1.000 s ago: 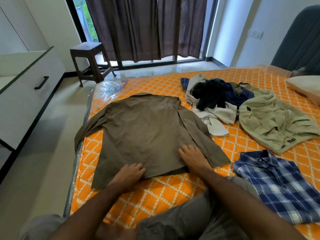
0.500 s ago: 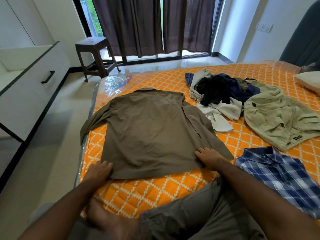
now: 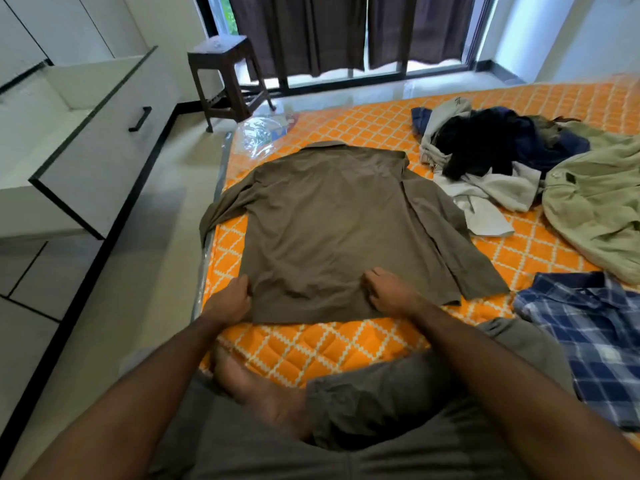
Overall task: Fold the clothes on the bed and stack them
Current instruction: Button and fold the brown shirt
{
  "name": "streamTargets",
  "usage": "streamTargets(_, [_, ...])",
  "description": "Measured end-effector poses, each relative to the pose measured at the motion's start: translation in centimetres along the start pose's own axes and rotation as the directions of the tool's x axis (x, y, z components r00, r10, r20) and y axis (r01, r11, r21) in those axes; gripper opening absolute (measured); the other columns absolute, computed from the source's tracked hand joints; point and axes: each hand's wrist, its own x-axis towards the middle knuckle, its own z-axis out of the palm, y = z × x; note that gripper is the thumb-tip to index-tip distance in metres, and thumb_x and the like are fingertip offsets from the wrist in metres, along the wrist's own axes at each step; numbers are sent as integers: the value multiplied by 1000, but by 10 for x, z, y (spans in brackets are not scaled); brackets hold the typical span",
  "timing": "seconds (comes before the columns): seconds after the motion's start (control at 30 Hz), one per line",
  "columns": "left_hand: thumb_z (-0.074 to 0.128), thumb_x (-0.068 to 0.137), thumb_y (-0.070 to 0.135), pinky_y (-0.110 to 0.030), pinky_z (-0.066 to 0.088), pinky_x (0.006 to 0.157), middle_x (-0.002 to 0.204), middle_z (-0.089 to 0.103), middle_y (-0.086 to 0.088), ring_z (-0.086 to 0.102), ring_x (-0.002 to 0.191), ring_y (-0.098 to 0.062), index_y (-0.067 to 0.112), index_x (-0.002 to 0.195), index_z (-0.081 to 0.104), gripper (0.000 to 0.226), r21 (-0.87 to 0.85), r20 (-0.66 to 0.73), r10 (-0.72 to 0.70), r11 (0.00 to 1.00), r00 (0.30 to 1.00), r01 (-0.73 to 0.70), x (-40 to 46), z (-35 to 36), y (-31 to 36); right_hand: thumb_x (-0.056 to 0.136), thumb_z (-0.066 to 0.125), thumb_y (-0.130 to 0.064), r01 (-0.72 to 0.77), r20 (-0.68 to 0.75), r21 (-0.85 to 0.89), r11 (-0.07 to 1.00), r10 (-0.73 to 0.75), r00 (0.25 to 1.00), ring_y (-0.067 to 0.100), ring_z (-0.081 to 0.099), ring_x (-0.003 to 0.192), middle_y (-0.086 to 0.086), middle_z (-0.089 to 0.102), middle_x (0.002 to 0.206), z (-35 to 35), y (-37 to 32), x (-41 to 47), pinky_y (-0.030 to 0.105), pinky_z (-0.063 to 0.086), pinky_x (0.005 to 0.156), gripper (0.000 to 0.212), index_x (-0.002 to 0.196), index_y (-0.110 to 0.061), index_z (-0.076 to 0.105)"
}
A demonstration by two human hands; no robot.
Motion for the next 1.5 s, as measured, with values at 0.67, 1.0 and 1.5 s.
streamTargets(0.67, [43, 103, 41, -44, 52, 87, 110, 67, -29, 65, 103, -43, 1, 113, 52, 42, -403, 20, -243, 886, 970, 231, 80, -6, -48, 95, 56, -40, 273, 43, -59, 960, -271, 962, 34, 51, 117, 13, 54, 123, 54, -187, 123, 45, 46, 94, 37, 121, -14, 58])
streamTargets(1.0, [51, 98, 8, -24, 48, 60, 103, 58, 3, 61, 80, -13, 26, 138, 44, 44, -935, 1, -139, 351, 990, 50, 204, -56, -43, 82, 62, -63, 233, 28, -67, 970, -232, 972, 35, 63, 101, 9, 62, 110, 82, -242, 142, 40, 44, 69, 65, 130, -23, 43])
streamTargets(1.5, [76, 81, 18, -25, 42, 103, 135, 53, -9, 51, 123, -20, 17, 138, 46, 64, -769, -333, -379, 638, 863, -16, 284, -55, -63, 83, 63, -16, -22, 242, 533, 846, -128, 962, 19, 62, 70, -1, 63, 75, 67, -224, 149, 48, 56, 69, 8, 78, -15, 57])
